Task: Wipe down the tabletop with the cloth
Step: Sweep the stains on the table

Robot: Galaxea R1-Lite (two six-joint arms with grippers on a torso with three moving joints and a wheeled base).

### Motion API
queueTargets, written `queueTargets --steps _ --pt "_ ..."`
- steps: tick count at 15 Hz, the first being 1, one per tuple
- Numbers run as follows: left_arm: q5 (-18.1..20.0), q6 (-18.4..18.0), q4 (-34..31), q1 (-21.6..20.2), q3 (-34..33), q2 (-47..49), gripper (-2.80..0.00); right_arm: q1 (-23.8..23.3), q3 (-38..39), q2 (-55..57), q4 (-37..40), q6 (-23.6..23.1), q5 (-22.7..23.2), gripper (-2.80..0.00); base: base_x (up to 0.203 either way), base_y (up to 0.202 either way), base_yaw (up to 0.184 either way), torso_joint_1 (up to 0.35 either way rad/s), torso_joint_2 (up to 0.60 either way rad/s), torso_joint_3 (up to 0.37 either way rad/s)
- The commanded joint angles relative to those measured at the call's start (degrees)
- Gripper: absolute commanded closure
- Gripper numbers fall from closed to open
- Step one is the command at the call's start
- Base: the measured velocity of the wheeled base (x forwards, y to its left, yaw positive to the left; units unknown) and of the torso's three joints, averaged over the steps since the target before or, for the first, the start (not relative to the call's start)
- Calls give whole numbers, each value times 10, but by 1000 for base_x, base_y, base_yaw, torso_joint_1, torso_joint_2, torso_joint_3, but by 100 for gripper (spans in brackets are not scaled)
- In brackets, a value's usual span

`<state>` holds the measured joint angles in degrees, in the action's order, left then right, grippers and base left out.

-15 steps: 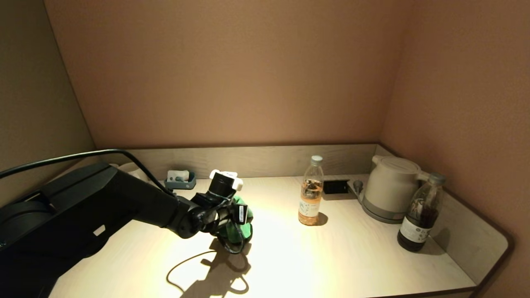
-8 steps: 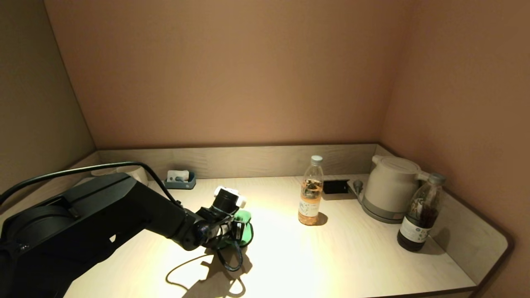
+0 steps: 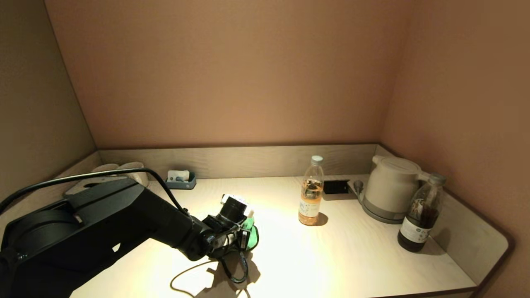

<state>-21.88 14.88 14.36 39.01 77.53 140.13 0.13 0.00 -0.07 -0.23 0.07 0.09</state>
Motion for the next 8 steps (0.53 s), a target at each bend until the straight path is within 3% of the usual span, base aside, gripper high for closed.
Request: queueTargets --steps 1,4,6,8 --pt "-5 12 4 39 -1 -7 0 0 0 1 0 0 0 0 0 0 0 0 0 0" --pt "-8 16 4 42 -2 -9 0 0 0 1 0 0 0 0 0 0 0 0 0 0" --pt "-14 24 5 89 -17 -33 0 0 0 1 0 0 0 0 0 0 0 0 0 0" --pt "-54 27 5 106 -44 -41 0 0 0 1 0 0 0 0 0 0 0 0 0 0"
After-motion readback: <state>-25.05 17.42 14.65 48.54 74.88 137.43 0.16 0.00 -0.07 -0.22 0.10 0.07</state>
